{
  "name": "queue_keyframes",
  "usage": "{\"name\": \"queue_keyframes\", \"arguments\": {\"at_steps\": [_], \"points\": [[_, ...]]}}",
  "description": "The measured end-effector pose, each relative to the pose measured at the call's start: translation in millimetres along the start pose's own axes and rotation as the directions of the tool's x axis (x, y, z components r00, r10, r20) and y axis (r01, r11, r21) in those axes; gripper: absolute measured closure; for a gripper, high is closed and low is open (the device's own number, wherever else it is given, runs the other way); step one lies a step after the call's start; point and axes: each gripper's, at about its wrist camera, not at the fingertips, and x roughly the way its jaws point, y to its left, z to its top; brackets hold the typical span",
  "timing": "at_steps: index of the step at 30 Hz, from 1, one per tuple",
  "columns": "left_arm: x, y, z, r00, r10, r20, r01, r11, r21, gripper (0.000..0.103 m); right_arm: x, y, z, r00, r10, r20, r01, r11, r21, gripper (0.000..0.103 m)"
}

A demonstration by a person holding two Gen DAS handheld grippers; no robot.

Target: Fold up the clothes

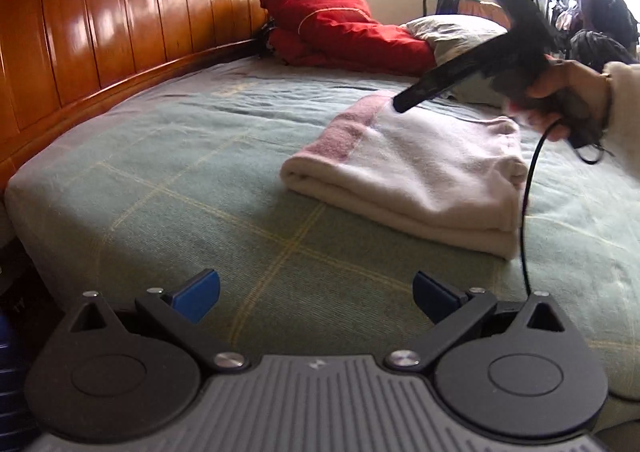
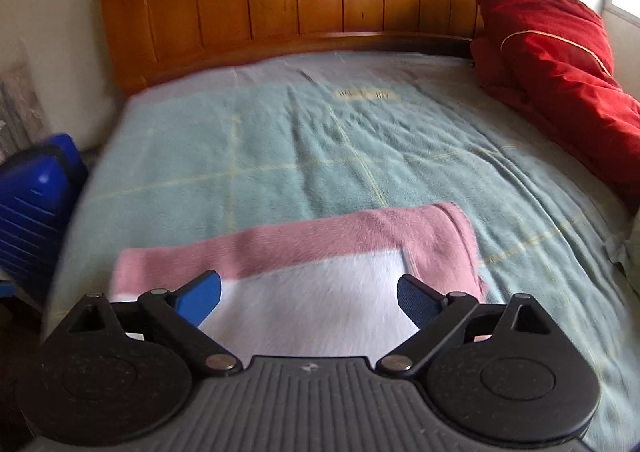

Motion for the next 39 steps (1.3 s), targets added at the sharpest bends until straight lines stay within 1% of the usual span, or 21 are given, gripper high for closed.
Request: {"name": "queue_keyframes", "arguments": {"at_steps": [2, 4, 6, 7, 8, 10, 12, 16, 18, 22, 23, 27, 30, 33, 35, 37, 39], "points": [[-6.5, -1.8, -4.1, 0.999, -0.032, 0.006, 0.032, 0.999, -0.024, 0.001, -20.9, 1.9, -15.6, 1.000, 0.009, -0.006, -0.009, 1.000, 0.012, 0.005], [-12.5, -5.6, -5.9, 0.999, -0.052, -0.001, 0.052, 0.998, -0.042, 0.001, -31.3, 3.9, -37.3, 0.999, 0.000, -0.043, 0.001, 1.000, 0.025, 0.005], [-20.5, -14.8, -5.9, 0.999, -0.050, -0.017, 0.050, 0.998, -0.030, 0.001, -32.3, 5.1, -58.9, 0.992, -0.020, -0.126, 0.025, 0.999, 0.040, 0.006], [-25.0, -20.2, -5.7, 0.999, -0.045, -0.026, 0.045, 0.999, -0.018, 0.001, -36.2, 8.1, -68.2, 0.989, -0.046, -0.140, 0.050, 0.998, 0.027, 0.006], [-29.6, -26.1, -5.4, 0.999, -0.038, -0.031, 0.038, 0.999, -0.002, 0.001, -45.5, 12.6, -75.3, 0.989, -0.070, -0.129, 0.071, 0.997, 0.009, 0.006], [-41.7, -39.6, -5.7, 0.999, -0.023, -0.023, 0.024, 0.999, 0.041, 0.001, -70.9, 18.2, -83.4, 0.990, -0.063, -0.123, 0.068, 0.997, 0.037, 0.006], [-54.4, -51.6, -6.9, 1.000, -0.028, -0.013, 0.029, 0.997, 0.065, 0.001, -102.2, 23.1, -94.7, 0.995, -0.049, -0.089, 0.055, 0.996, 0.064, 0.006], [-68.3, -69.0, -4.6, 0.998, -0.070, 0.004, 0.069, 0.997, 0.039, 0.001, -159.0, 28.6, -140.2, 0.995, -0.054, -0.079, 0.064, 0.989, 0.136, 0.005], [-64.6, -77.9, 2.9, 0.995, -0.099, 0.006, 0.098, 0.995, 0.029, 0.001, -187.1, 31.2, -163.4, 0.995, -0.056, -0.077, 0.069, 0.982, 0.173, 0.005], [-57.1, -95.8, 17.9, 0.988, -0.157, 0.012, 0.157, 0.988, 0.012, 0.001, -222.5, 44.0, -198.1, 0.992, -0.104, -0.066, 0.116, 0.973, 0.200, 0.003], [-51.5, -101.2, 22.9, 0.986, -0.166, 0.012, 0.166, 0.986, 0.013, 0.001, -231.0, 47.3, -206.5, 0.991, -0.117, -0.063, 0.128, 0.970, 0.206, 0.002], [-7.0, -127.8, 48.9, 0.985, -0.174, 0.003, 0.174, 0.983, 0.053, 0.001, -264.9, 60.6, -240.3, 0.984, -0.168, -0.053, 0.176, 0.957, 0.230, 0.002], [34.5, -142.4, 60.4, 0.987, -0.158, -0.033, 0.159, 0.986, 0.041, 0.001, -272.4, 64.8, -250.1, 0.984, -0.176, -0.034, 0.179, 0.950, 0.257, 0.001], [66.3, -151.7, 62.1, 0.986, -0.154, -0.072, 0.156, 0.988, 0.024, 0.001, -266.5, 66.2, -253.9, 0.982, -0.184, -0.050, 0.190, 0.942, 0.278, 0.001], [75.7, -154.0, 59.1, 0.980, -0.177, -0.096, 0.177, 0.984, -0.004, 0.001, -261.6, 67.6, -256.4, 0.982, -0.179, -0.064, 0.190, 0.941, 0.279, 0.001], [75.8, -157.3, 55.1, 0.978, -0.175, -0.112, 0.174, 0.985, -0.021, 0.001, -257.5, 69.2, -257.6, 0.983, -0.168, -0.073, 0.182, 0.946, 0.270, 0.001], [67.1, -164.6, 53.2, 0.982, -0.161, -0.102, 0.162, 0.987, 0.003, 0.001, -255.3, 69.7, -258.1, 0.985, -0.157, -0.072, 0.170, 0.949, 0.266, 0.001]]}}
